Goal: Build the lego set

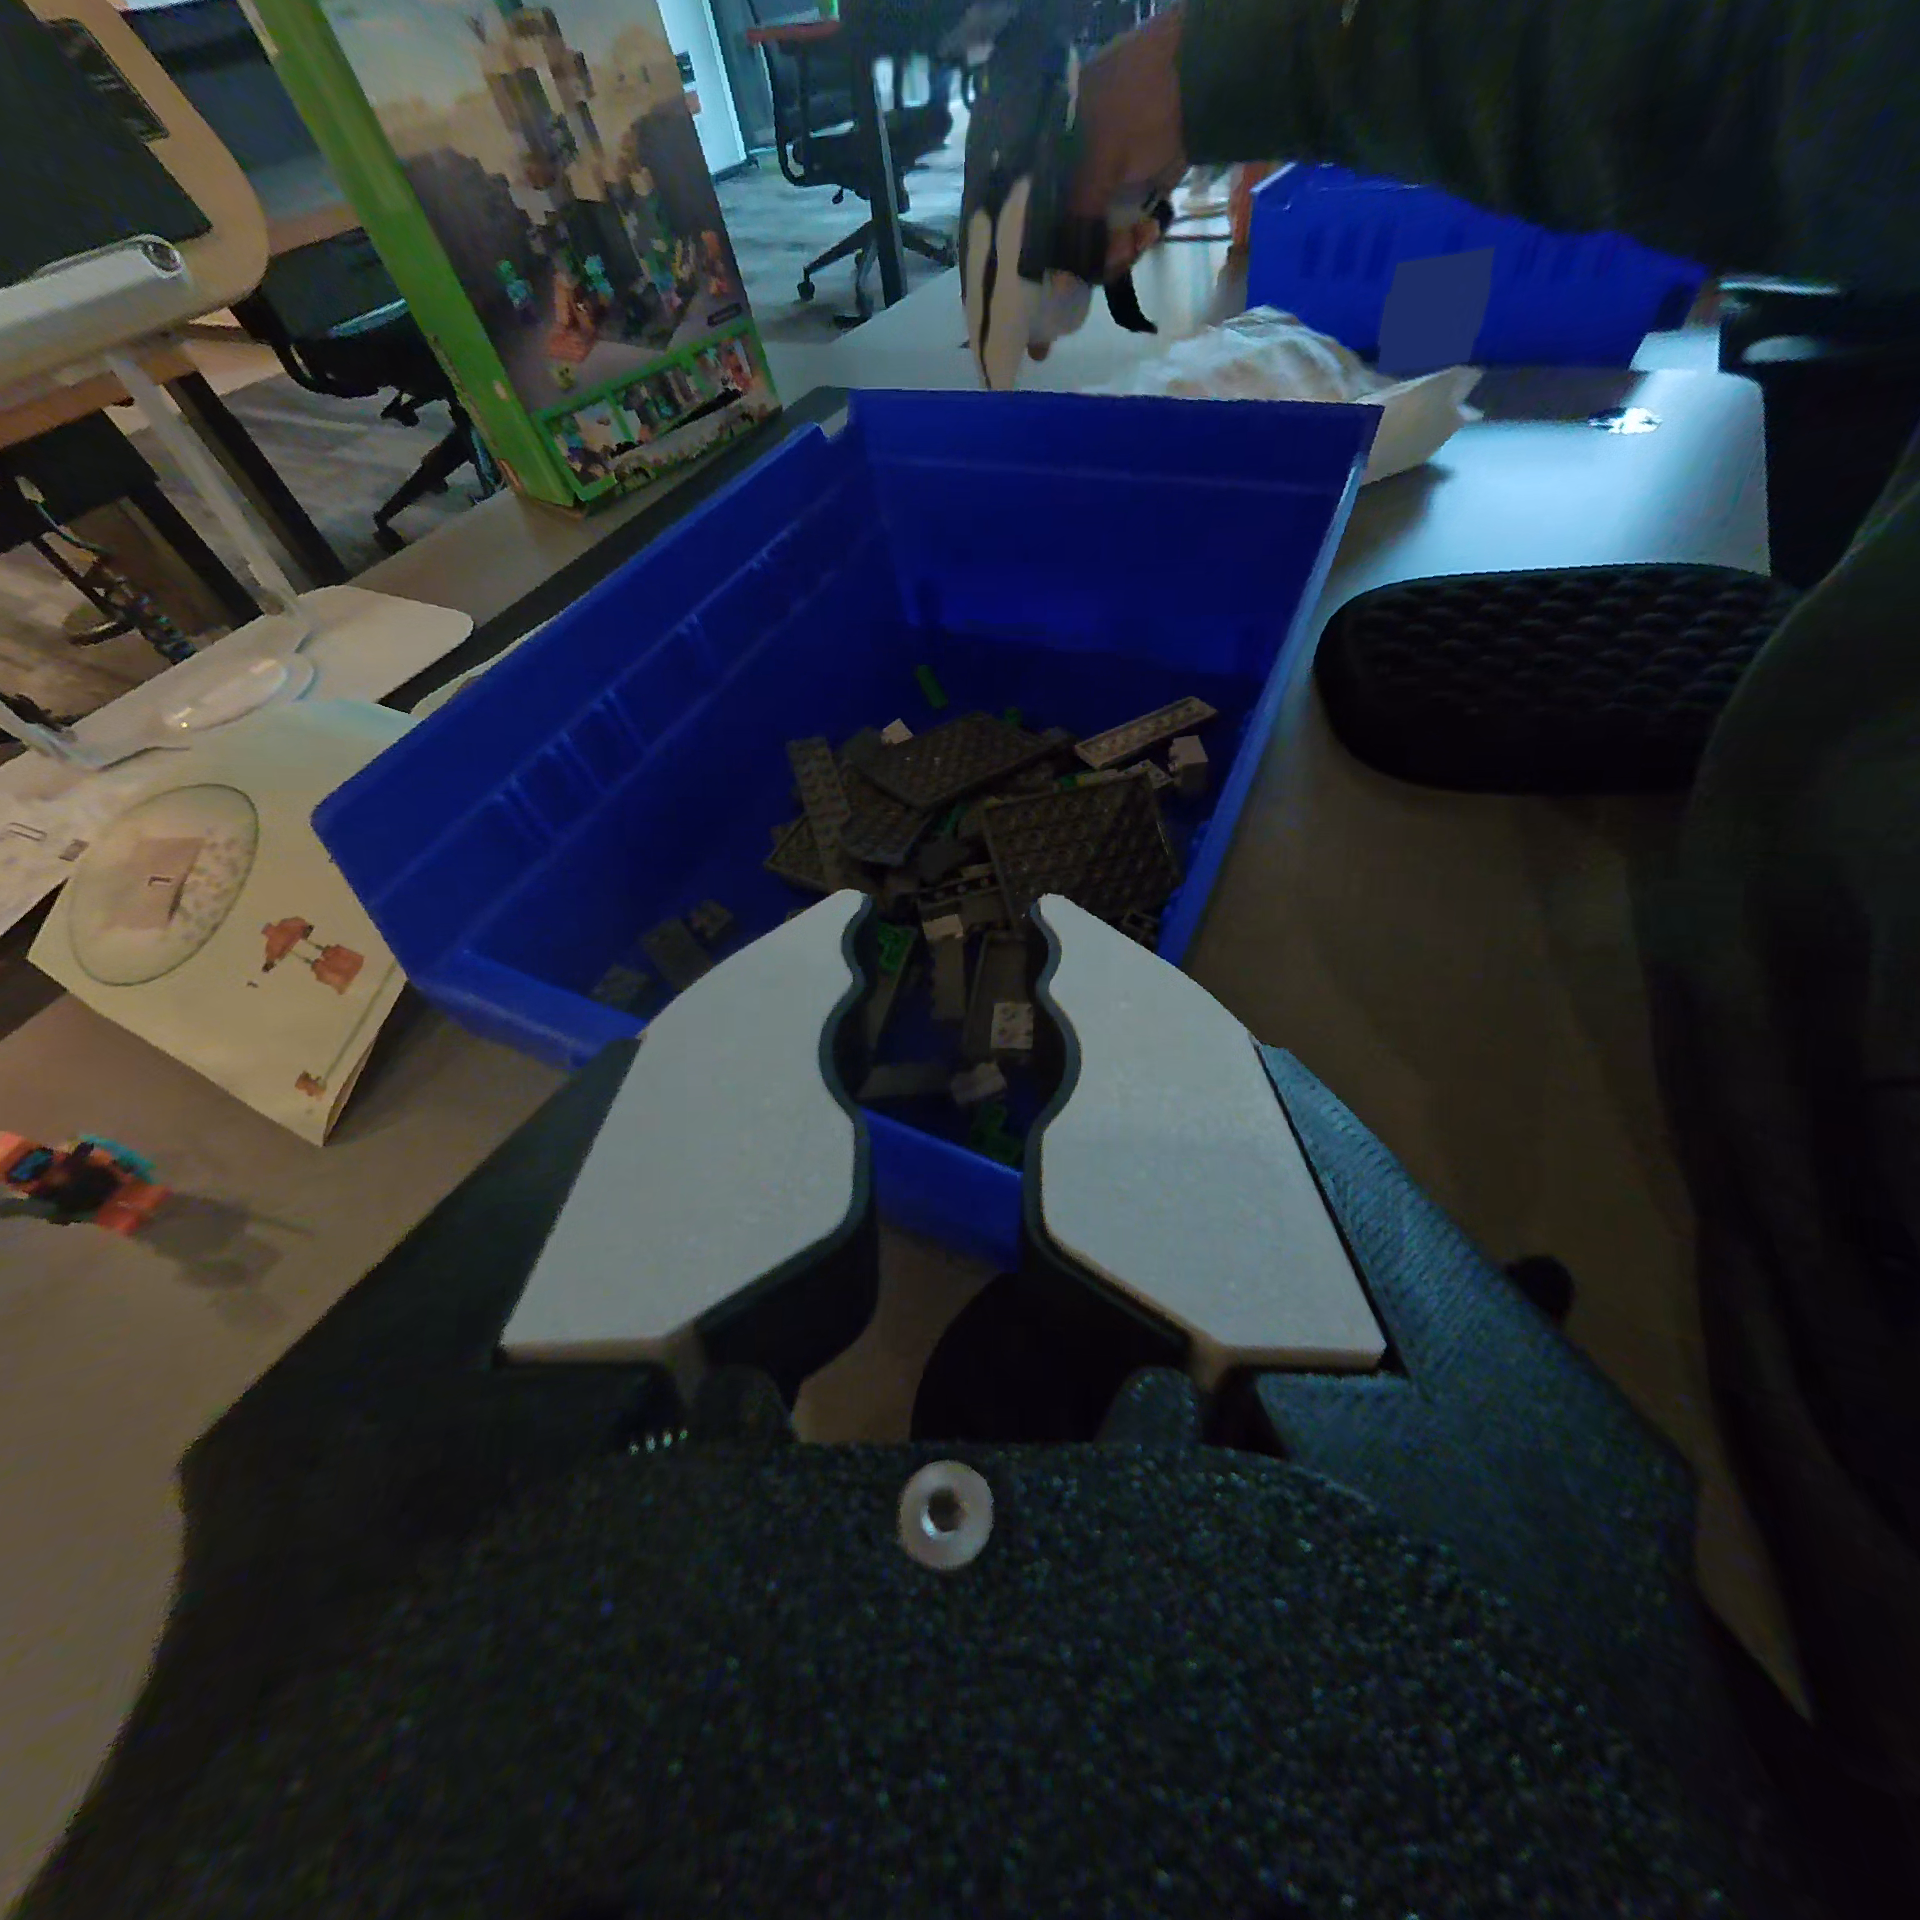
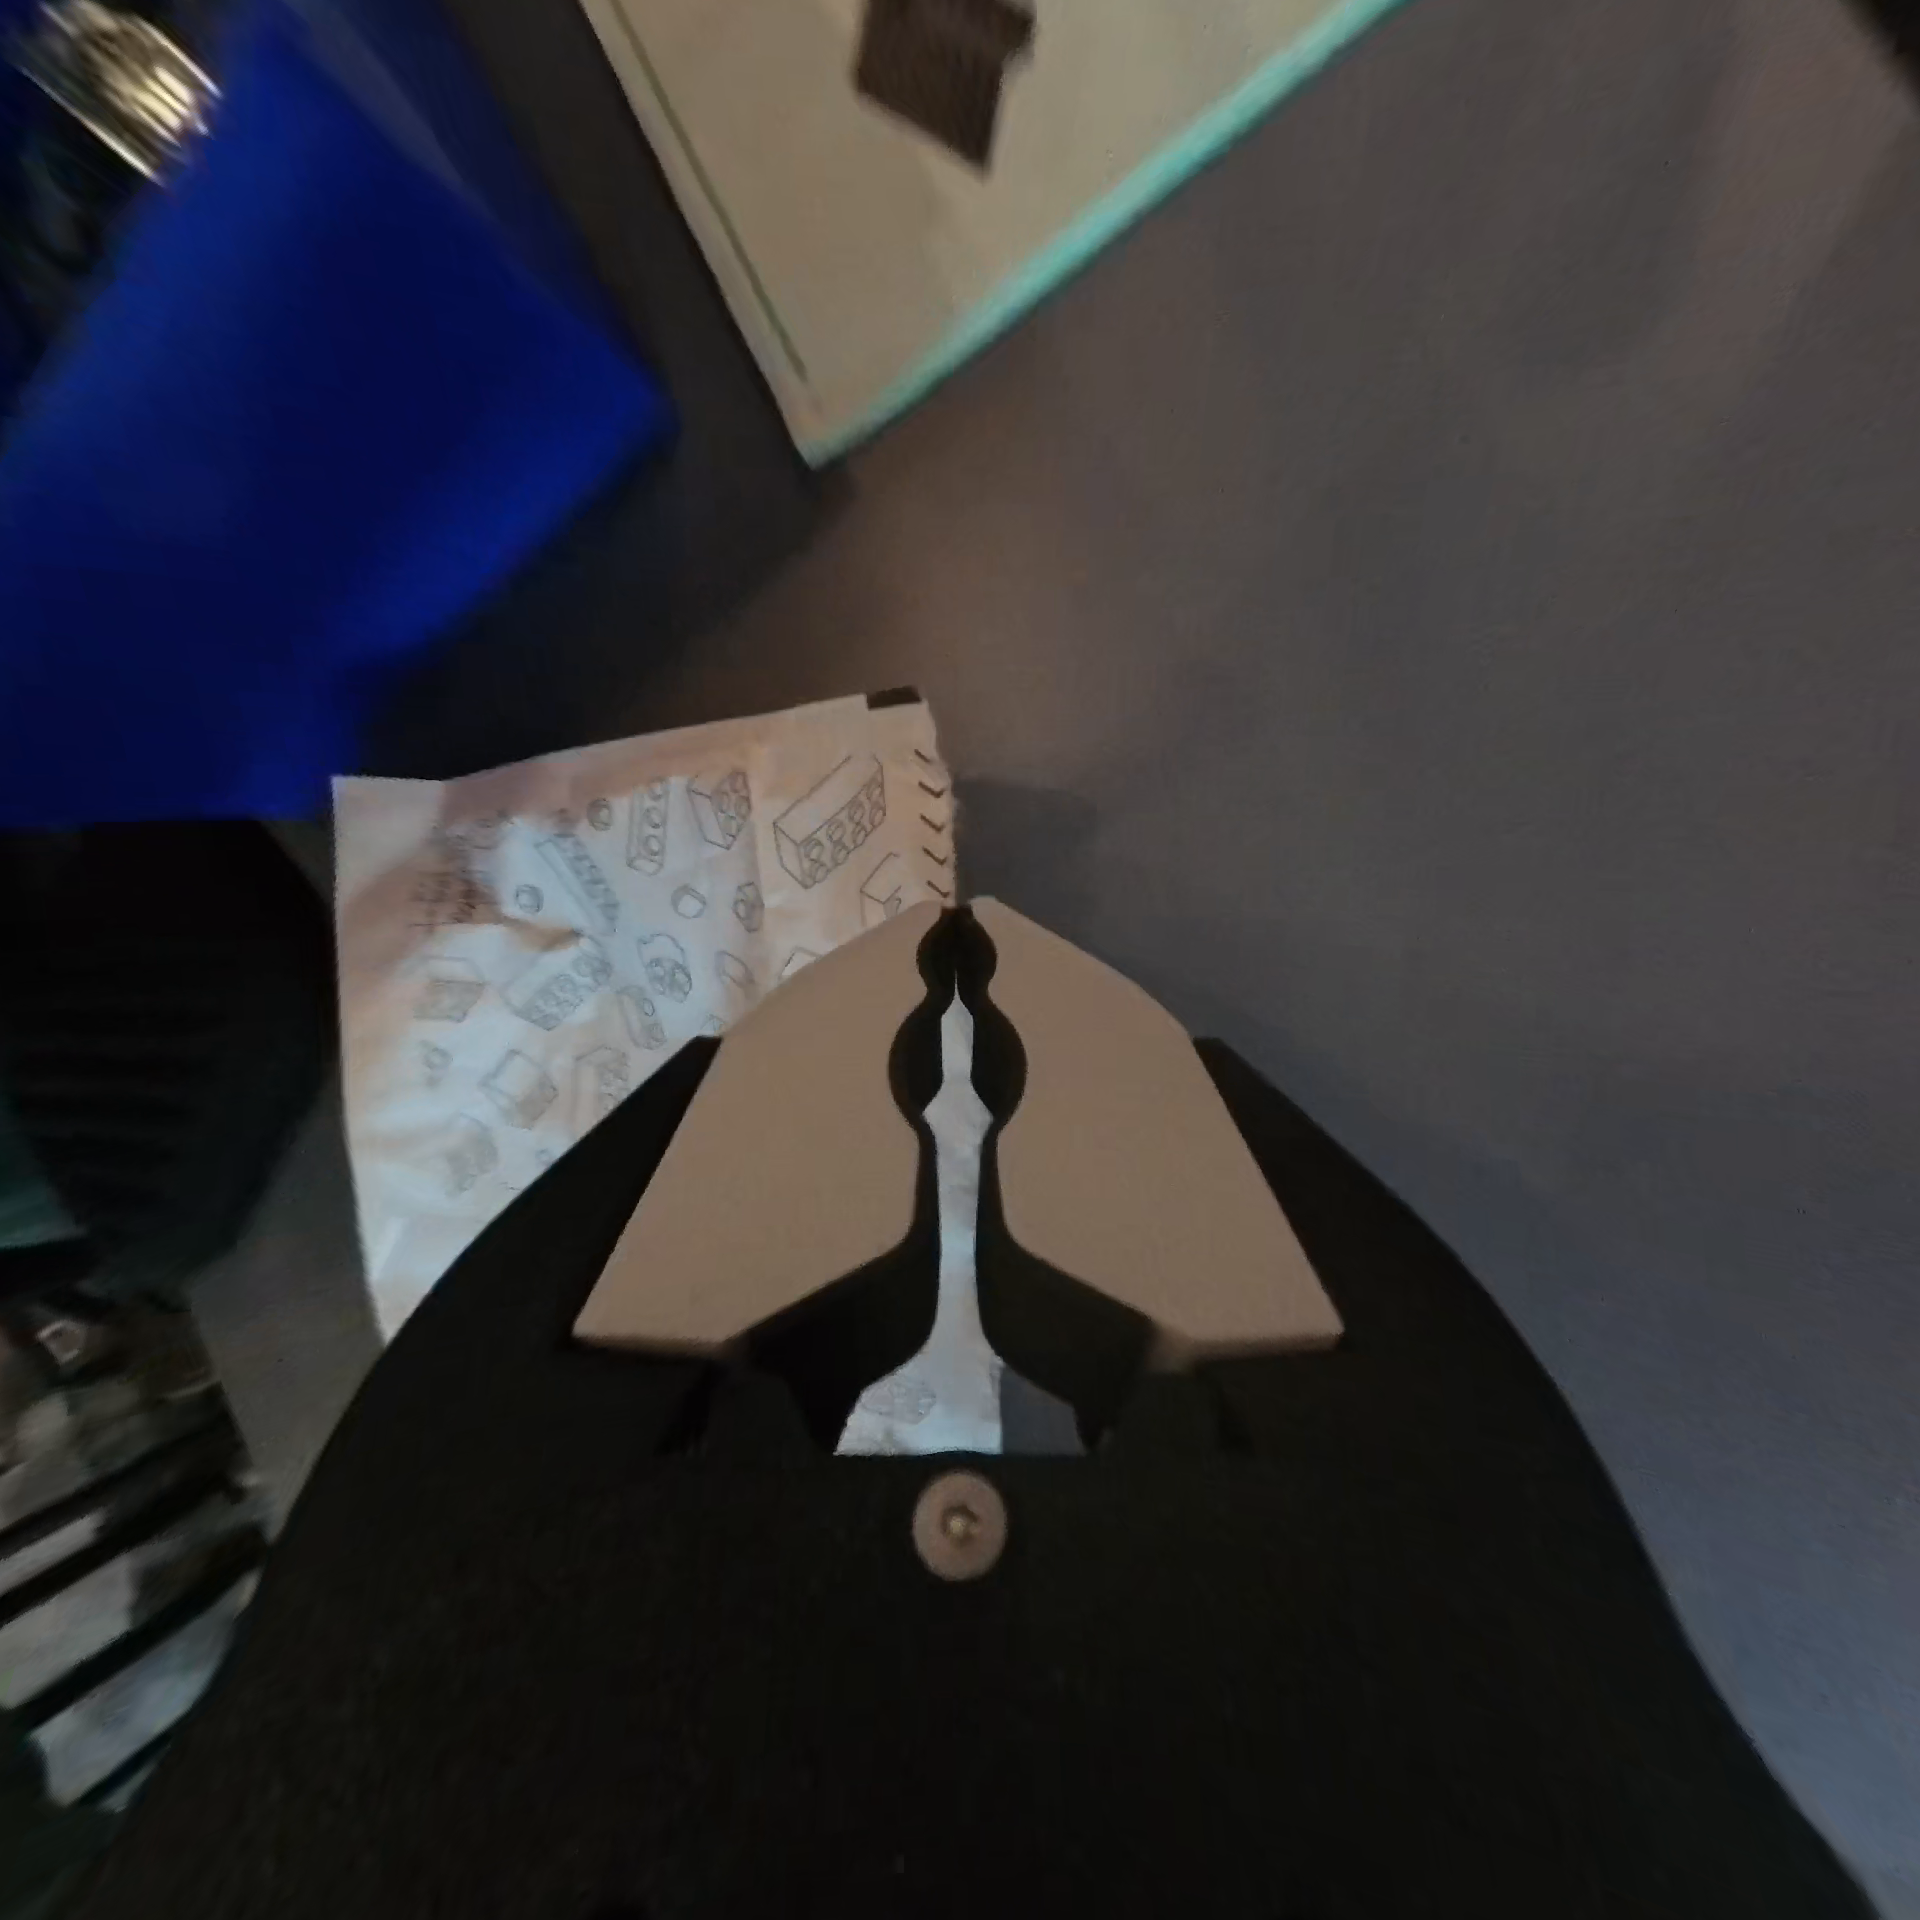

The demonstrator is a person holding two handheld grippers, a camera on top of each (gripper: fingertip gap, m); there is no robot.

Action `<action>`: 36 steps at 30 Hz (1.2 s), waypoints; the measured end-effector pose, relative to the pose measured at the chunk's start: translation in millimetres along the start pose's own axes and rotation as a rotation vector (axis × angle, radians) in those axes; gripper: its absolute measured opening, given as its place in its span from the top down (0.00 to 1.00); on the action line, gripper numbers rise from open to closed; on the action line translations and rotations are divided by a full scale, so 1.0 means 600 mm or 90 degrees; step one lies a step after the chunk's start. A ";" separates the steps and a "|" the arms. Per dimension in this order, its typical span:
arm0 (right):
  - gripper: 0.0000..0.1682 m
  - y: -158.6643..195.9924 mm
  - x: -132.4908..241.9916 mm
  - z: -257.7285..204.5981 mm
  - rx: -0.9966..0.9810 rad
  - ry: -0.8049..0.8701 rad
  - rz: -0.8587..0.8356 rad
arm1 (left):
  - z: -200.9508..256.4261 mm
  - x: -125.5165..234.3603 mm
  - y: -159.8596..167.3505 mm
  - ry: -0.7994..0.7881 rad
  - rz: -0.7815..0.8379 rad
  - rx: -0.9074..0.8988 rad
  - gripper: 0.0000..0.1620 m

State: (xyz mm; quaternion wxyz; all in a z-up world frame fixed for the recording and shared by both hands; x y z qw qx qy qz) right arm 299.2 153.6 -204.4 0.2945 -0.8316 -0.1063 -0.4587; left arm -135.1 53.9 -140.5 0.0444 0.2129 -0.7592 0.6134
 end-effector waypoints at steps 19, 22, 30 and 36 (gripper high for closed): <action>1.00 -0.022 0.211 0.316 -0.367 0.304 0.242 | -0.009 -0.011 0.005 -0.012 -0.022 0.019 0.84; 1.00 0.000 0.214 0.370 -0.407 0.365 0.248 | -0.014 -0.013 0.004 -0.019 -0.024 0.030 0.84; 1.00 0.047 0.195 0.431 -0.474 0.440 0.286 | -0.023 -0.026 -0.002 -0.022 -0.021 0.032 0.84; 0.86 0.016 0.265 0.411 -0.409 0.485 0.433 | -0.016 -0.033 -0.009 -0.012 -0.019 0.014 0.84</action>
Point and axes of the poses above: each gripper's, where its closed fingertips meet, x back along the fingers, y out of its underside, z = x × y across the jaws, the point moved 1 cm from there along x, back along the fingers, and after that the axes turned 8 degrees about -x, right-handed, at the moved point
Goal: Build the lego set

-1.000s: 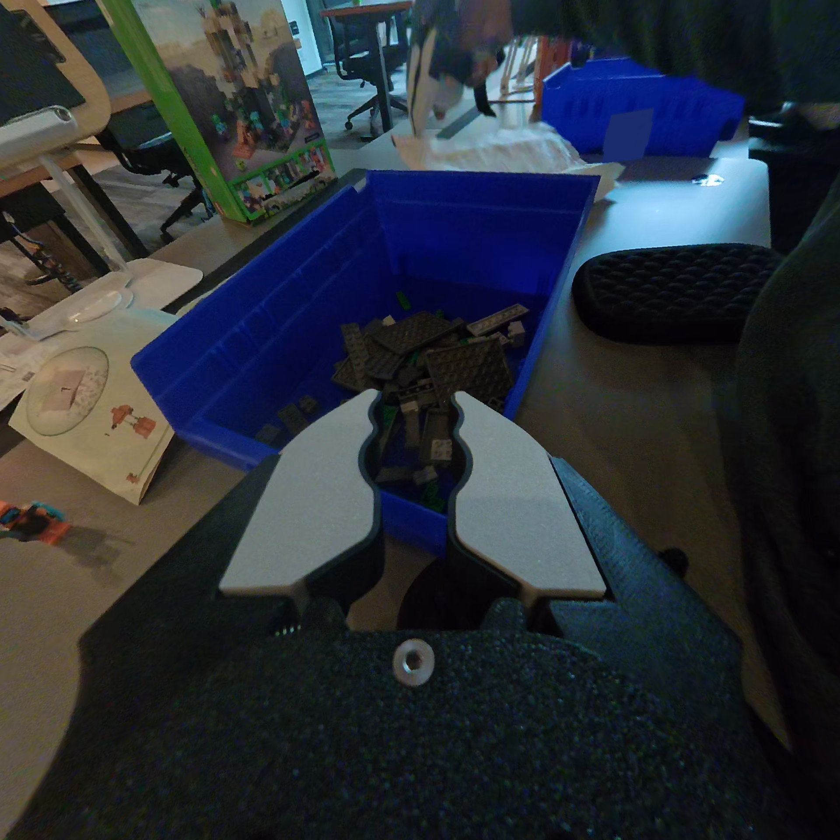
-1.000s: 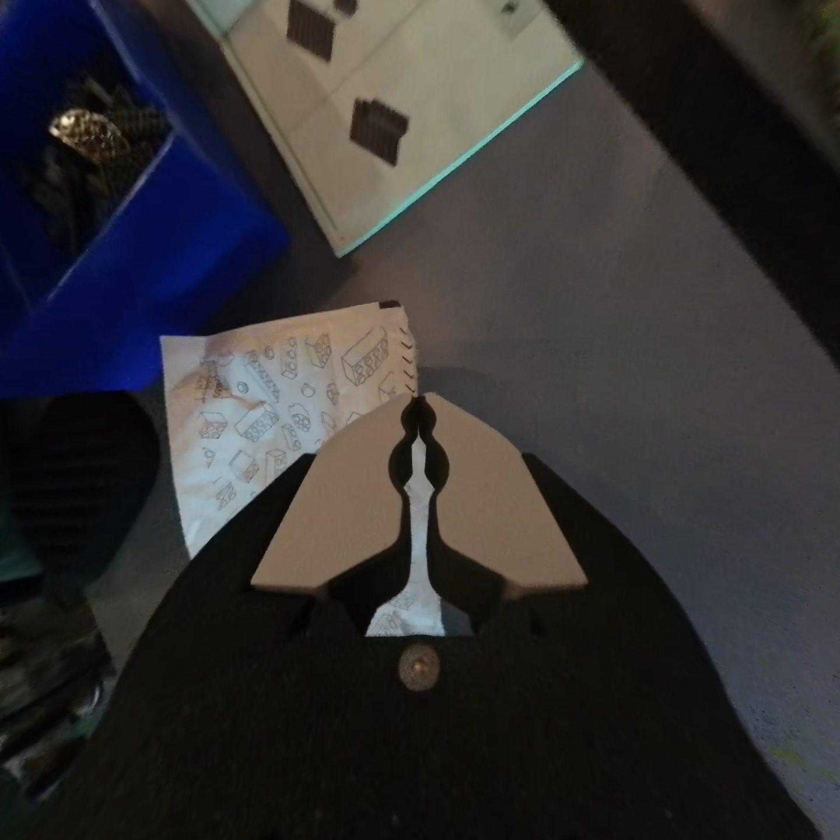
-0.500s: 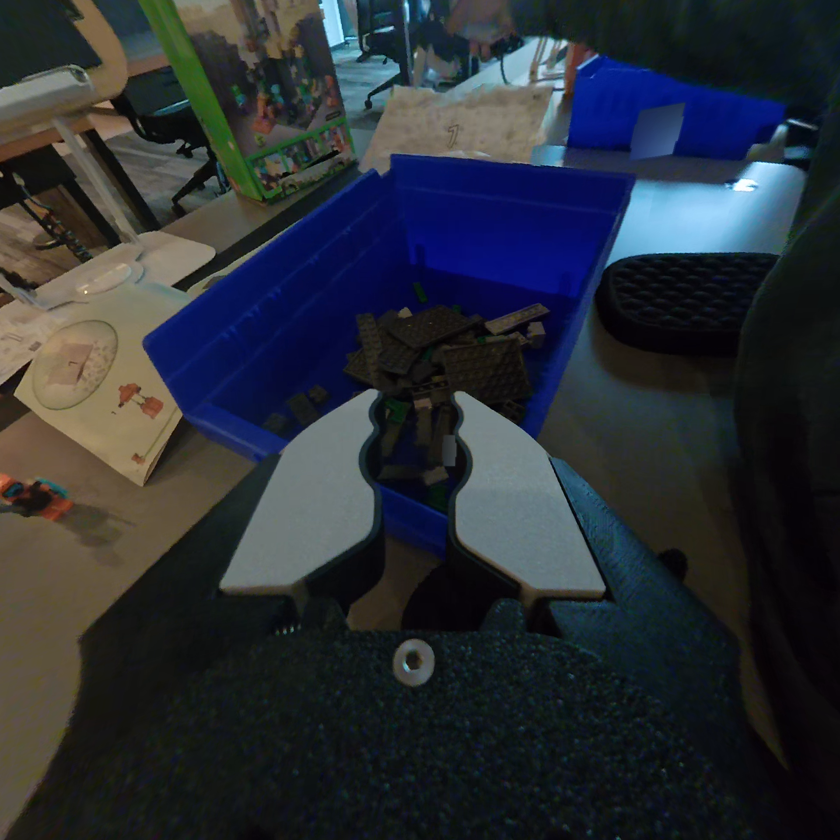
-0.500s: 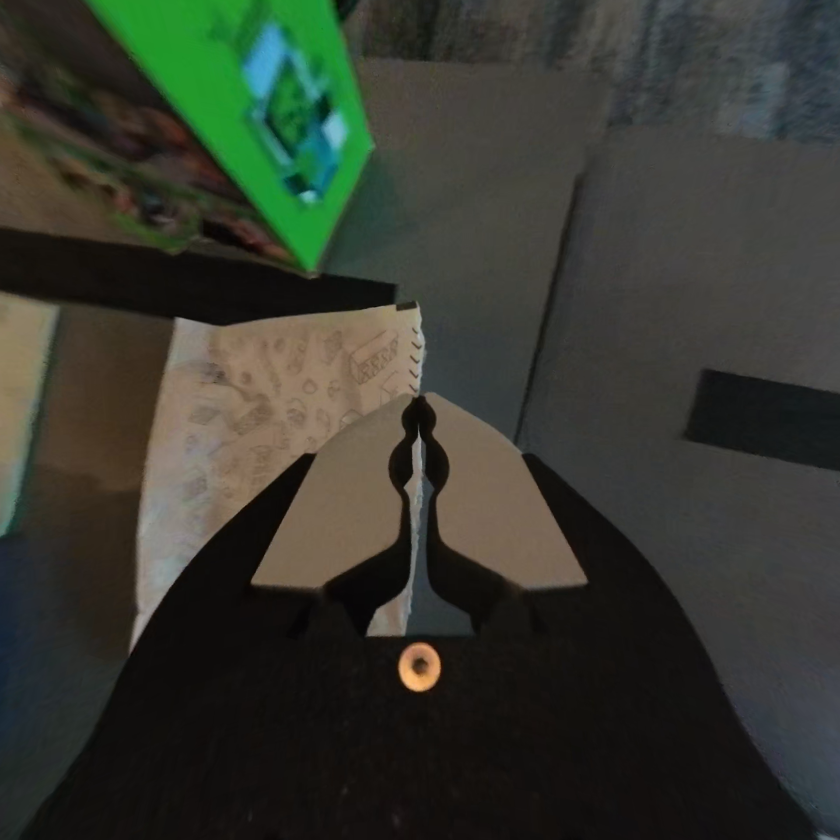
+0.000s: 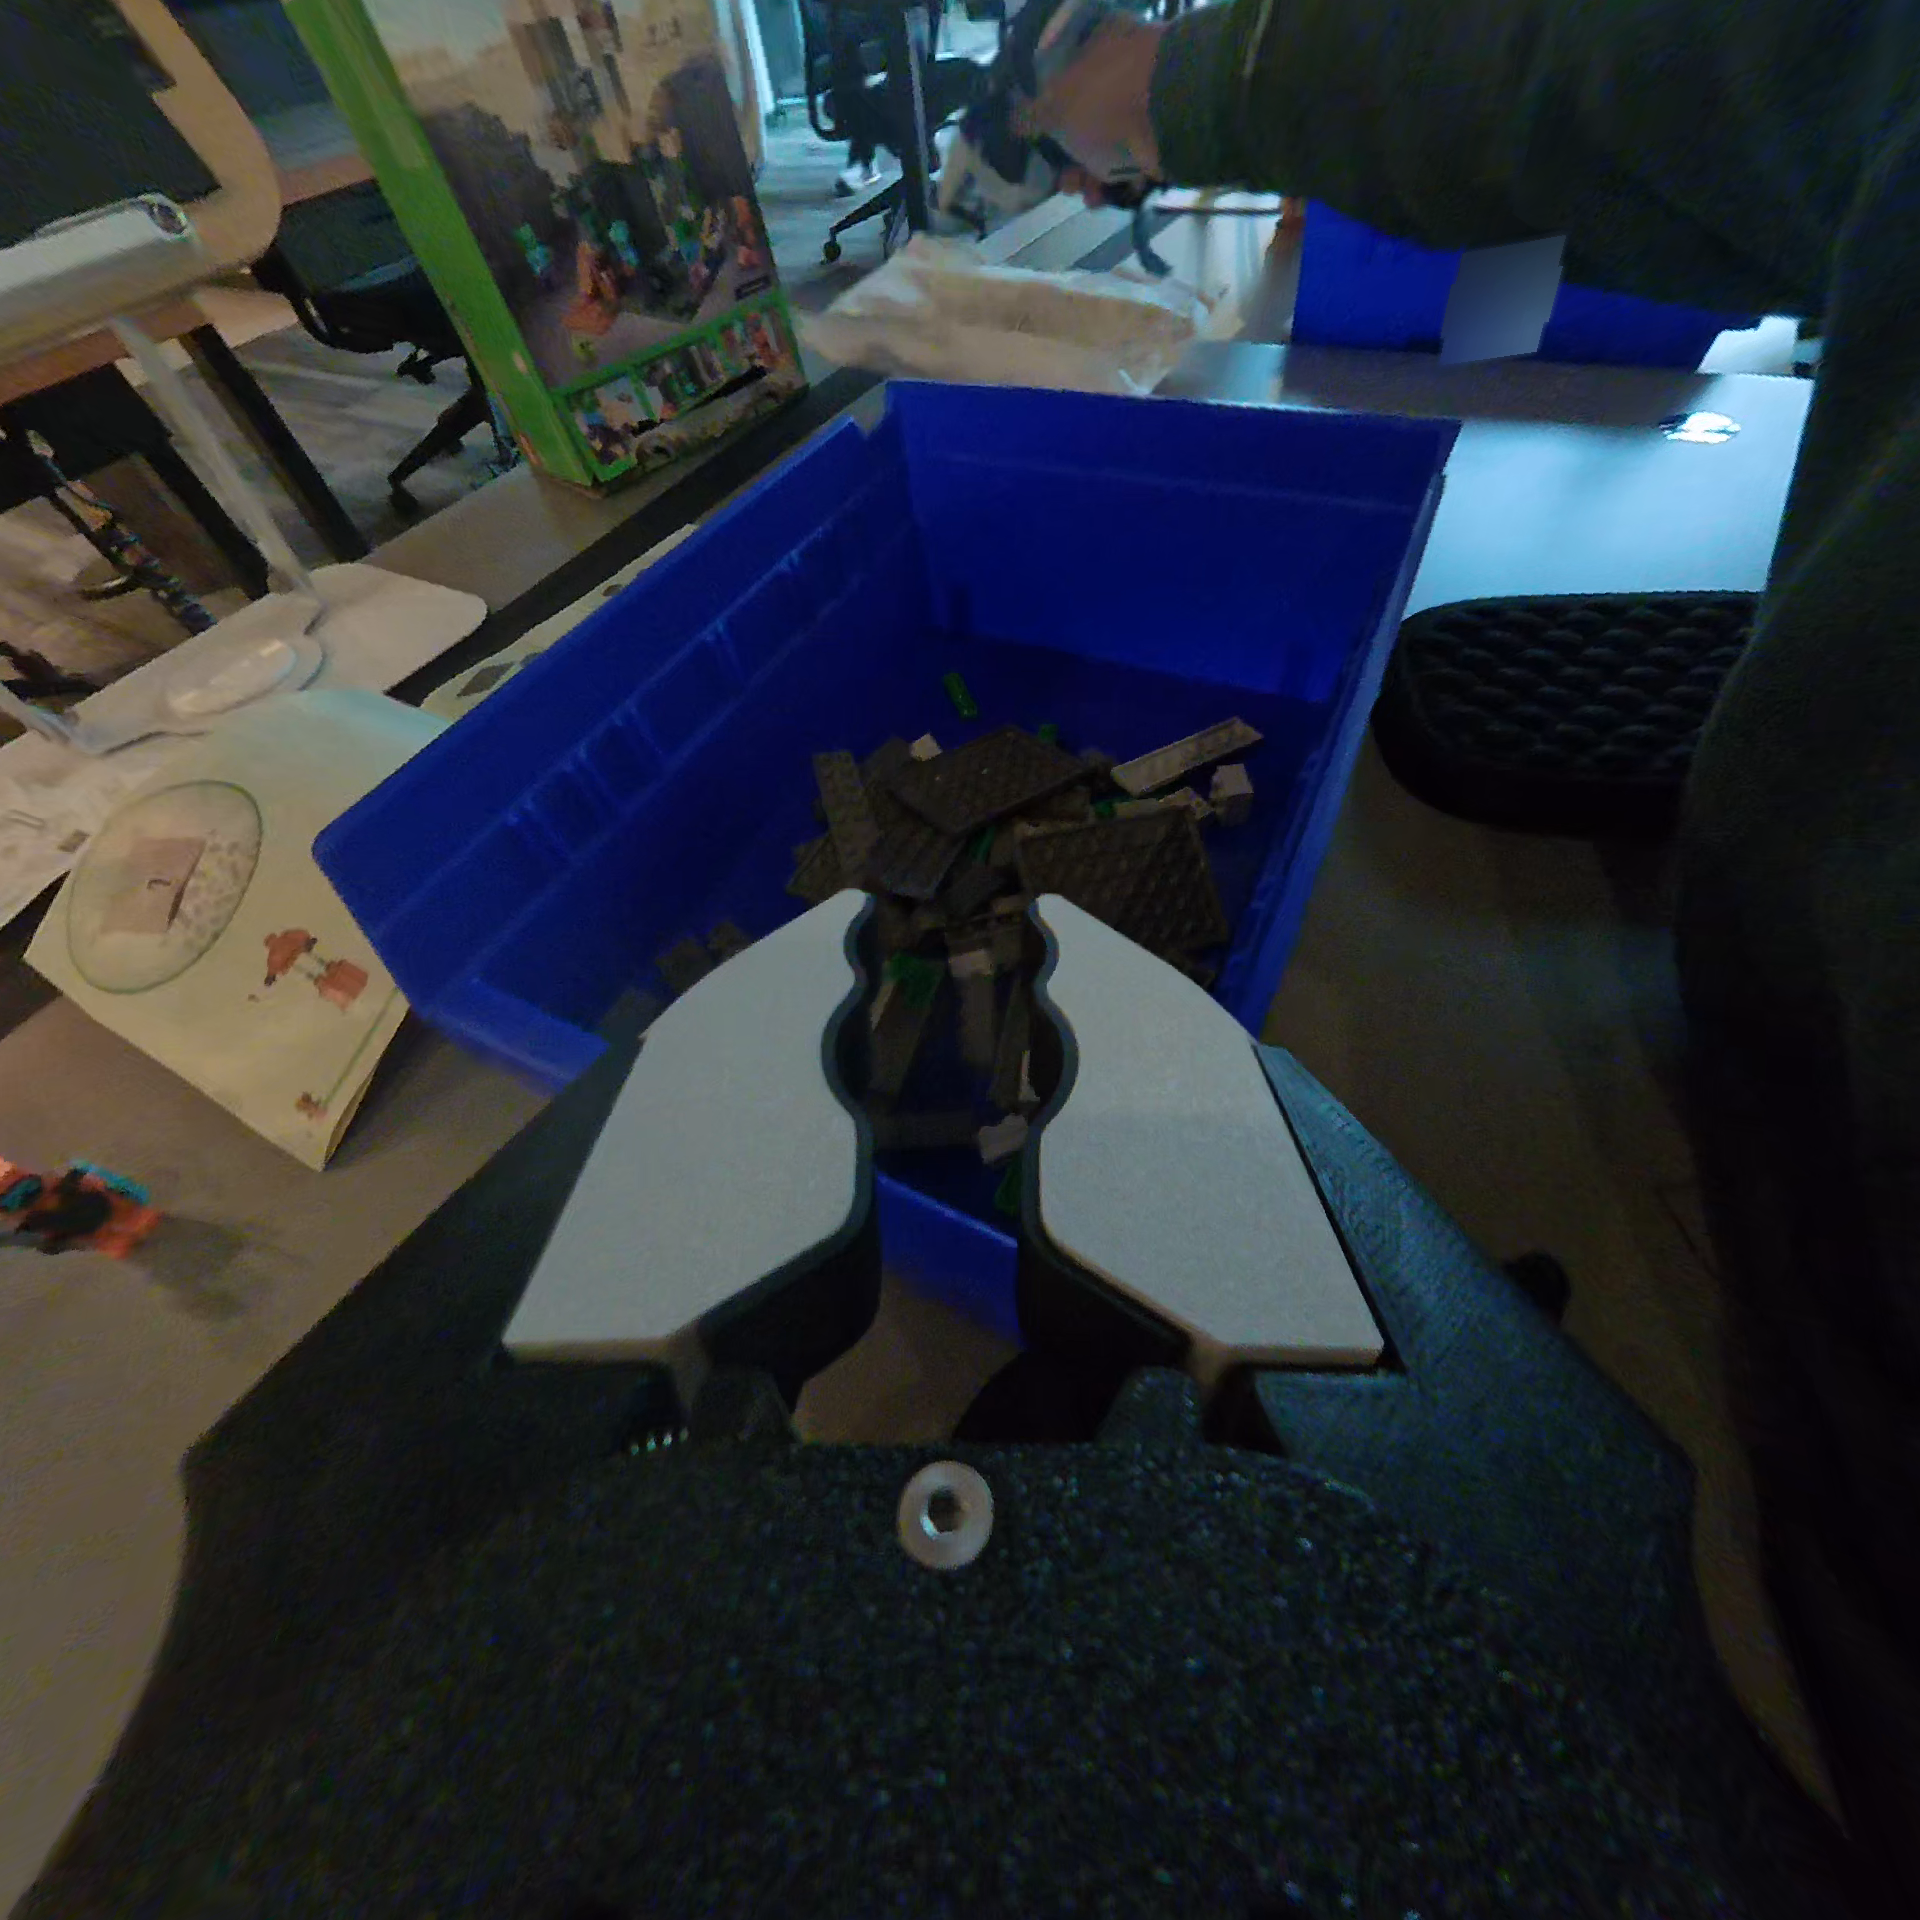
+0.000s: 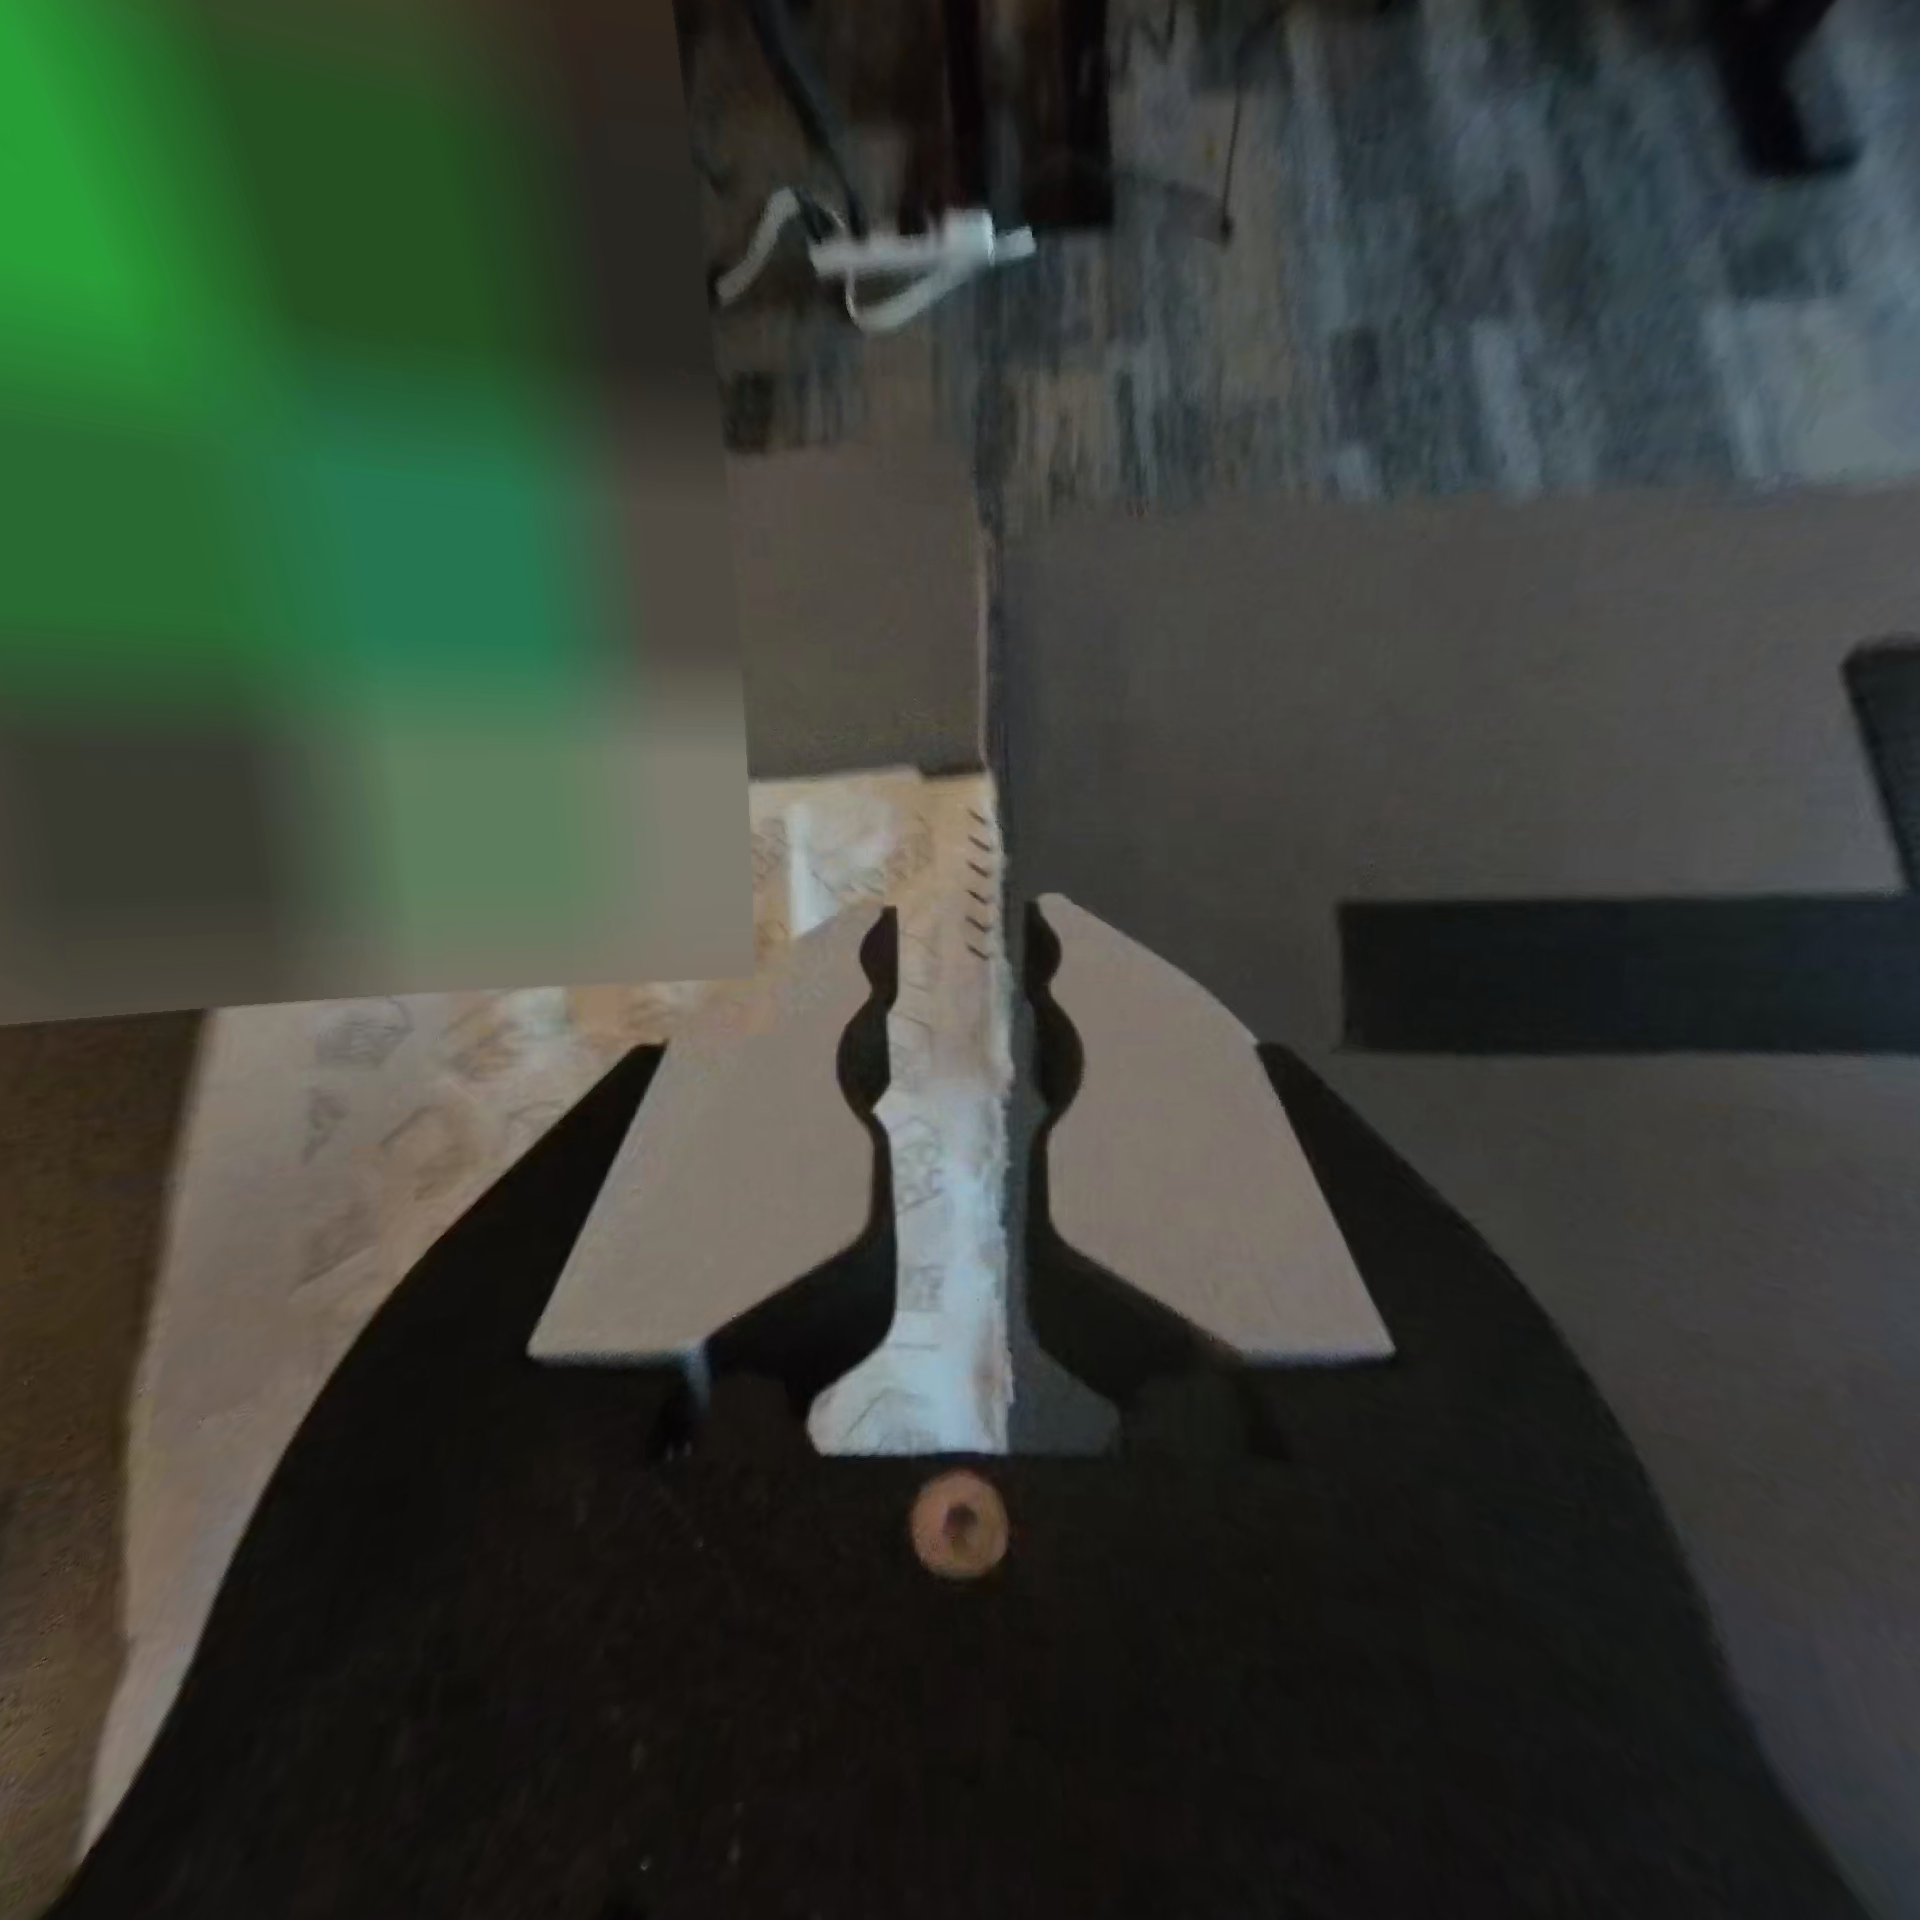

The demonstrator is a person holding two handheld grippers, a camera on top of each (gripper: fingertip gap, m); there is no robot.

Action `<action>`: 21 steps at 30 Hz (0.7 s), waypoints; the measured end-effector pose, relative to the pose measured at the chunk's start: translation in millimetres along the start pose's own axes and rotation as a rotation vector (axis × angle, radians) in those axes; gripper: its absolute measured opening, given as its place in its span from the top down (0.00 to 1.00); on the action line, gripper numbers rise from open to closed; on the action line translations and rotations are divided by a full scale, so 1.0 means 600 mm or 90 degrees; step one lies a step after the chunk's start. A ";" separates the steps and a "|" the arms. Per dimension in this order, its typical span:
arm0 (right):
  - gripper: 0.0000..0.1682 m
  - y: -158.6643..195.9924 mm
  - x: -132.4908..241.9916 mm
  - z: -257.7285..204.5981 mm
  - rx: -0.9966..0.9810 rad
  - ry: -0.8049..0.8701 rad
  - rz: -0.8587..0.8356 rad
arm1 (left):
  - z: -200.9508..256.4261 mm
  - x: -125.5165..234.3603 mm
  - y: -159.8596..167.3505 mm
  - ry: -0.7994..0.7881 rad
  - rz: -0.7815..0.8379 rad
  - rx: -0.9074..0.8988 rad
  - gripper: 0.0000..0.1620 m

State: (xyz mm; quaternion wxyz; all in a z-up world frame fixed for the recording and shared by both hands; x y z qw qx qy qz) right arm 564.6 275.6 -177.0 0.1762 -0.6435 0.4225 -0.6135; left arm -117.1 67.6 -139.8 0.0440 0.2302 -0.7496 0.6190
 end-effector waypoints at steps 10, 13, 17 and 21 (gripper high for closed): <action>0.90 0.115 0.057 -0.203 0.213 -0.144 -0.076 | 0.009 -0.008 -0.006 0.009 0.040 0.001 0.85; 0.99 0.173 0.038 -0.212 0.232 -0.139 -0.097 | 0.011 -0.006 -0.008 0.008 0.039 -0.008 0.86; 1.00 0.215 0.017 -0.206 0.304 -0.087 -0.111 | 0.011 0.008 -0.015 0.006 0.047 -0.013 0.85; 1.00 0.222 0.013 -0.207 0.336 -0.050 -0.119 | 0.008 0.016 -0.019 -0.005 0.056 -0.014 0.85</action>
Point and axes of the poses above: each gripper's, where its closed fingertips meet, x back along the fingers, y out of its underside, z = x × y across the jaws, the point moved 1 cm from there along x, back along the fingers, and after that the axes turned 8 degrees about -x, right-handed, at the moved point
